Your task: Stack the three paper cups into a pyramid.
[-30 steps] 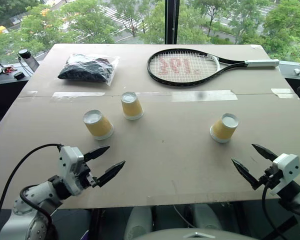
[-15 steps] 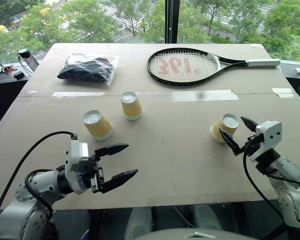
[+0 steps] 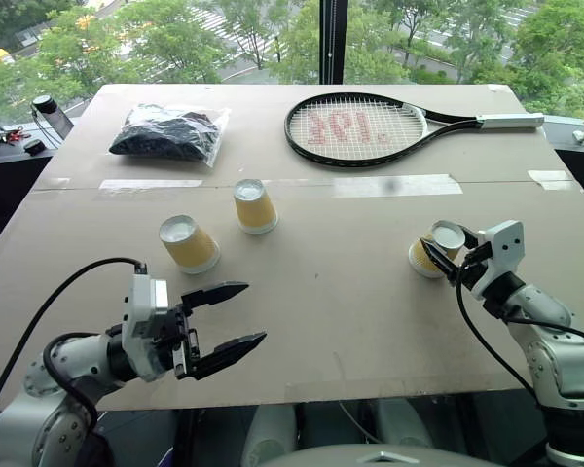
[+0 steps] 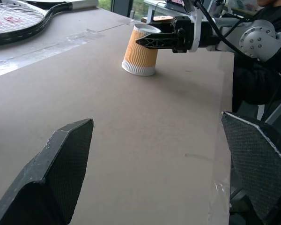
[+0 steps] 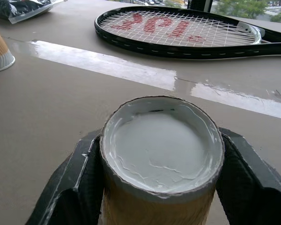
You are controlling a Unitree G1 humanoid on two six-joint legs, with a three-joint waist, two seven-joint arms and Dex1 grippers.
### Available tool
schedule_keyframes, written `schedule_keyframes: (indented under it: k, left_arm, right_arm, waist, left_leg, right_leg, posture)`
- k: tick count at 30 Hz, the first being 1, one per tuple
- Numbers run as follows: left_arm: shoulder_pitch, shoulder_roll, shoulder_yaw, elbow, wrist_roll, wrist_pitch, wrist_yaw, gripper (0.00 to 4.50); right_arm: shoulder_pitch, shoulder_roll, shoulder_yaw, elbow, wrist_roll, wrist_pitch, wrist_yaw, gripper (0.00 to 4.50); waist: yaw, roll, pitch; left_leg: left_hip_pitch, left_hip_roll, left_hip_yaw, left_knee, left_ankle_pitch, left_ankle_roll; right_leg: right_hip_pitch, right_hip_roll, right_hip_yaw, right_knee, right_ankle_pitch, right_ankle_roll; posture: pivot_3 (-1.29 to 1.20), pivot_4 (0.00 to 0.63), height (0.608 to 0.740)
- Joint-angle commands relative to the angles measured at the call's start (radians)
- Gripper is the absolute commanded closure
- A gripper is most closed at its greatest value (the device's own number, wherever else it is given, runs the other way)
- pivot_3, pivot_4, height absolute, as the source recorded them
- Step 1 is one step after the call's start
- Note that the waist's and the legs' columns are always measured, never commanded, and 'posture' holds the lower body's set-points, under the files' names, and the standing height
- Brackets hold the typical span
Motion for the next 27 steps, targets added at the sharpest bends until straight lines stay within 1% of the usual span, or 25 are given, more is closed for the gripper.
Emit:
schedule_keyframes:
  k: [1, 6, 8, 11, 13, 16, 18, 23, 27]
  left_arm:
    - [-0.008, -0.002, 0.032, -0.033, -0.035, -0.002, 0.011, 0.0]
    - [-0.042, -0.038, 0.042, -0.032, -0.04, -0.017, 0.077, 0.0]
    - [-0.057, -0.077, 0.051, -0.023, -0.024, -0.063, 0.088, 0.0]
    - [-0.053, -0.071, 0.068, -0.02, -0.042, -0.057, 0.071, 0.0]
    - [-0.043, -0.068, 0.105, -0.021, -0.106, -0.029, 0.07, 0.0]
    - [-0.003, -0.077, 0.133, -0.033, -0.115, -0.037, 0.06, 0.0]
    - [0.01, -0.081, 0.139, -0.04, -0.118, -0.039, 0.062, 0.0]
    - [0.059, -0.117, 0.146, -0.07, -0.118, -0.051, 0.092, 0.0]
    - [0.083, -0.133, 0.148, -0.085, -0.117, -0.054, 0.105, 0.0]
  right_arm:
    - [-0.031, -0.015, -0.006, -0.01, 0.009, -0.003, 0.012, 2.27]
    - [-0.093, -0.027, 0.014, -0.043, 0.04, 0.044, 0.037, 2.27]
    - [-0.168, -0.026, 0.044, -0.038, 0.044, 0.08, 0.044, 2.27]
    - [-0.272, -0.034, 0.099, -0.003, 0.018, 0.12, 0.056, 2.27]
    - [-0.364, -0.028, 0.135, 0.053, -0.008, 0.153, 0.042, 2.27]
    - [-0.465, -0.013, 0.173, 0.106, -0.022, 0.206, 0.033, 2.27]
    - [-0.488, -0.01, 0.184, 0.116, -0.023, 0.222, 0.038, 2.27]
    - [-0.505, 0.015, 0.238, 0.139, -0.035, 0.226, 0.055, 2.27]
    - [-0.505, 0.045, 0.252, 0.161, -0.043, 0.221, 0.051, 2.27]
  waist:
    - [0.0, 0.0, 0.0]
    - [-0.001, 0.001, 0.0]
    - [-0.006, 0.001, 0.001]
    - [-0.007, 0.001, 0.001]
    - [-0.005, 0.001, 0.001]
    - [-0.002, 0.001, 0.001]
    - [0.002, 0.001, 0.001]
    - [-0.002, 0.001, 0.001]
    - [-0.005, 0.001, 0.001]
  left_leg:
    - [0.0, 0.0, 0.0, 0.0, 0.0, 0.0]
    - [0.0, 0.0, 0.0, 0.0, 0.0, 0.0]
    - [0.0, 0.0, 0.0, 0.0, 0.0, 0.0]
    - [0.0, 0.0, 0.0, 0.0, 0.0, 0.0]
    - [0.0, 0.001, 0.0, 0.0, 0.0, 0.0]
    - [0.0, 0.001, 0.0, 0.0, 0.0, -0.001]
    - [-0.001, 0.0, 0.0, 0.0, 0.002, -0.004]
    - [-0.002, 0.0, 0.0, 0.0, 0.002, -0.003]
    - [-0.002, 0.0, -0.001, 0.0, 0.002, -0.003]
  right_leg:
    - [0.0, 0.0, 0.0, 0.0, 0.0, 0.0]
    - [0.0, 0.0, 0.0, 0.0, 0.0, 0.0]
    - [0.0, 0.0, 0.0, 0.001, 0.0, 0.0]
    - [0.0, 0.001, 0.001, 0.001, 0.0, 0.0]
    - [0.0, 0.001, 0.0, 0.001, 0.0, 0.0]
    - [-0.001, 0.0, 0.0, 0.0, 0.0, 0.0]
    - [-0.001, 0.0, 0.0, -0.001, 0.0, 0.0]
    - [-0.001, -0.001, -0.001, -0.001, 0.0, 0.0]
    - [-0.001, -0.001, -0.001, 0.0, 0.0, 0.0]
  posture:
    - [0.0, 0.15, 0.74]
    - [0.0, 0.15, 0.74]
    - [0.0, 0.15, 0.74]
    - [0.0, 0.15, 0.74]
    - [0.0, 0.15, 0.74]
    - [0.0, 0.15, 0.74]
    - [0.0, 0.15, 0.74]
    - [0.0, 0.15, 0.74]
    - [0.0, 0.15, 0.74]
